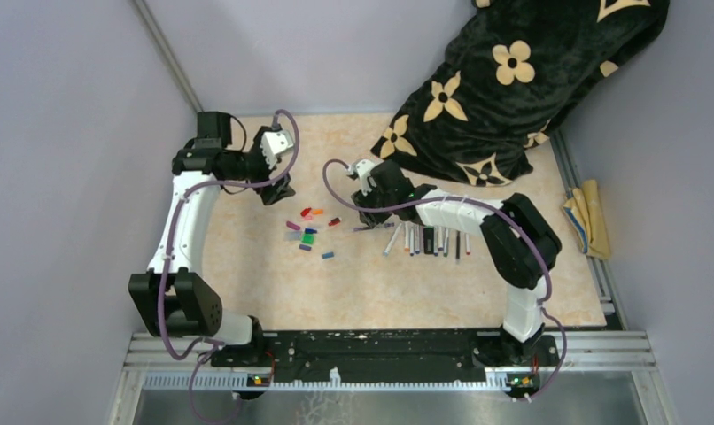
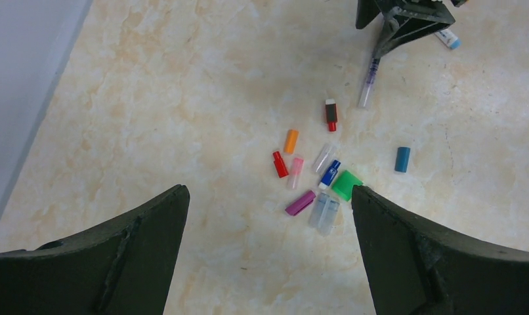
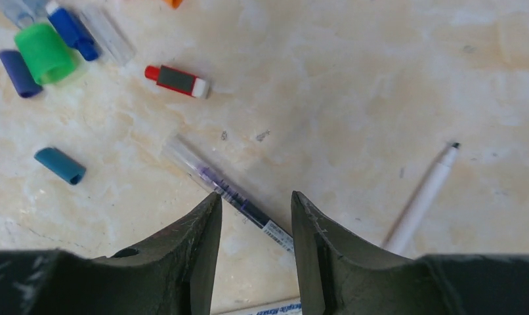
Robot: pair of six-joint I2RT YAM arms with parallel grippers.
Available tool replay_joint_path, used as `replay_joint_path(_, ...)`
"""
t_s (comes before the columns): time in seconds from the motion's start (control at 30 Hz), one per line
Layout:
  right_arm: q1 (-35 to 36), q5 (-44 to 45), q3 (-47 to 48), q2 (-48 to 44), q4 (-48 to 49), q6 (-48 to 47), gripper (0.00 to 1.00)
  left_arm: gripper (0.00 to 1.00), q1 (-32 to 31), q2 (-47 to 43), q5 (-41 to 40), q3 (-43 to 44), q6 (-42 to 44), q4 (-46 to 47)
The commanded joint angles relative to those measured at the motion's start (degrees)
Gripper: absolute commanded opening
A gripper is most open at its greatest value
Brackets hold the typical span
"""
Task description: Open the pen caps
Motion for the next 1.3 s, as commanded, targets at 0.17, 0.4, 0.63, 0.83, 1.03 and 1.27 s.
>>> replay_joint_path(0.17, -0.35, -8.39, 6.02, 7.46, -6.17, -9.25, 0.42, 0.99, 6.41, -0.81, 6.08, 3.40, 2.69, -6.63)
replay_joint_path(0.4, -0.32, -8.53, 3.81, 8.44, -5.58, -9.53, 0.37, 0.99, 7.08, -0.98, 6.89, 3.66, 3.46, -7.17)
replay_joint_path(0.63, -0.25, -7.23, -0.54, 6.15, -1.48, -8.30, 0.23, 0.99, 7.10, -0.81, 8.29, 3.83, 2.89, -6.53)
replay_joint_path(0.83, -0.29, -5.81, -1.09, 5.22, -0.30, -6.99, 0.05, 0.99, 7.04, -0.88, 9.03, 3.63, 2.67, -6.20)
replay_joint_path(1.03, -0.24, -5.46, 0.53, 3.52, 0.52, -3.88, 0.00, 0.99, 7.03, -1.57, 10.21, 1.75, 4.43, -6.21)
replay_joint_path(1.27, -1.60, -15.58, 1.17, -3.29, 1.41, 5.31, 0.00, 0.99, 6.33, -7.11, 13.88, -11.09, 17.63, -4.42)
